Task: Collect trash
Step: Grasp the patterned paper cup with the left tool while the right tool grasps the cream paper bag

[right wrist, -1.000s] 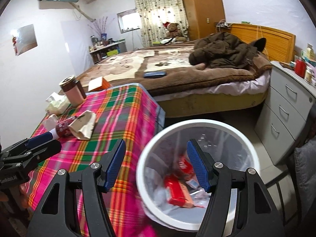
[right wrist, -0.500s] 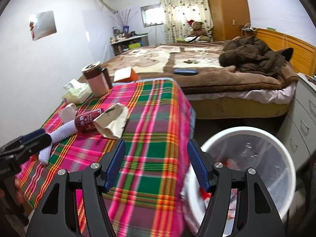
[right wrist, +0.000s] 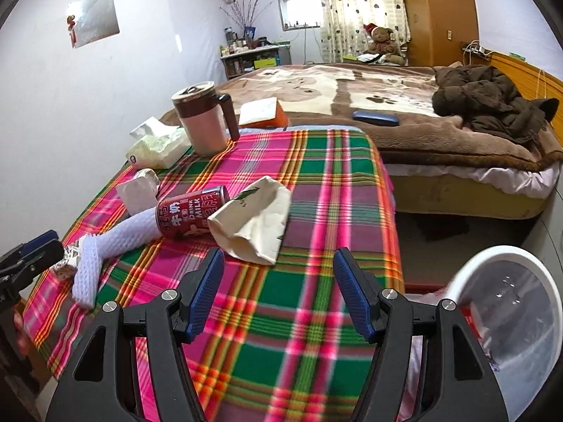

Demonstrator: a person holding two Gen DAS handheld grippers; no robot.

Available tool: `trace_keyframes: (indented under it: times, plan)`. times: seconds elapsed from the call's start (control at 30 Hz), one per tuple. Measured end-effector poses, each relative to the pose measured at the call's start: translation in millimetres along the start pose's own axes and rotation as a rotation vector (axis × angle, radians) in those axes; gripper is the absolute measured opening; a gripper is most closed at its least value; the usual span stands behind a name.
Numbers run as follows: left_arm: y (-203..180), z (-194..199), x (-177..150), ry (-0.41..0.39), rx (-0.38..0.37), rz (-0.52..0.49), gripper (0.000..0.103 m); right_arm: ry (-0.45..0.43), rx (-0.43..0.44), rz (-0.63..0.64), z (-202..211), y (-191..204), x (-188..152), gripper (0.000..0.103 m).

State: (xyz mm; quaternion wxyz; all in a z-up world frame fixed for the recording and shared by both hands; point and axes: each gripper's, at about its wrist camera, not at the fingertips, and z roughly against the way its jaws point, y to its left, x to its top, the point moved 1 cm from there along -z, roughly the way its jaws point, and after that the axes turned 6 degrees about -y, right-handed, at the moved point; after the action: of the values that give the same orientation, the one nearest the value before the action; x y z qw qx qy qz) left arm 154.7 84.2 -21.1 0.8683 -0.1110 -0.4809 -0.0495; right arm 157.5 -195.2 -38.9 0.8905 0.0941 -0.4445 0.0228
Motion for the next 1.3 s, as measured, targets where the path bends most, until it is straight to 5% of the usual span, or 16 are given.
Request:
trace_keyframes:
  times: [0.37, 0.67, 1.3]
  plan:
    - [64.5, -5.3, -7.0, 0.05, 0.08, 0.029, 0.077, 0.017, -0.008, -0.021, -34.9, 20.6, 17.1, 0.066]
    - [99.8, -17.4, -17.1, 0.101, 0.088, 0.063, 0.079, 0.092, -0.083, -0.103, -72.5, -6.6, 13.5, 0.066]
    - [91.6, -29.5, -46.1, 0.208, 0.0, 0.051, 0.081, 0.159, -0.012, -0.083, -103.0, 0.5, 16.1, 0.066]
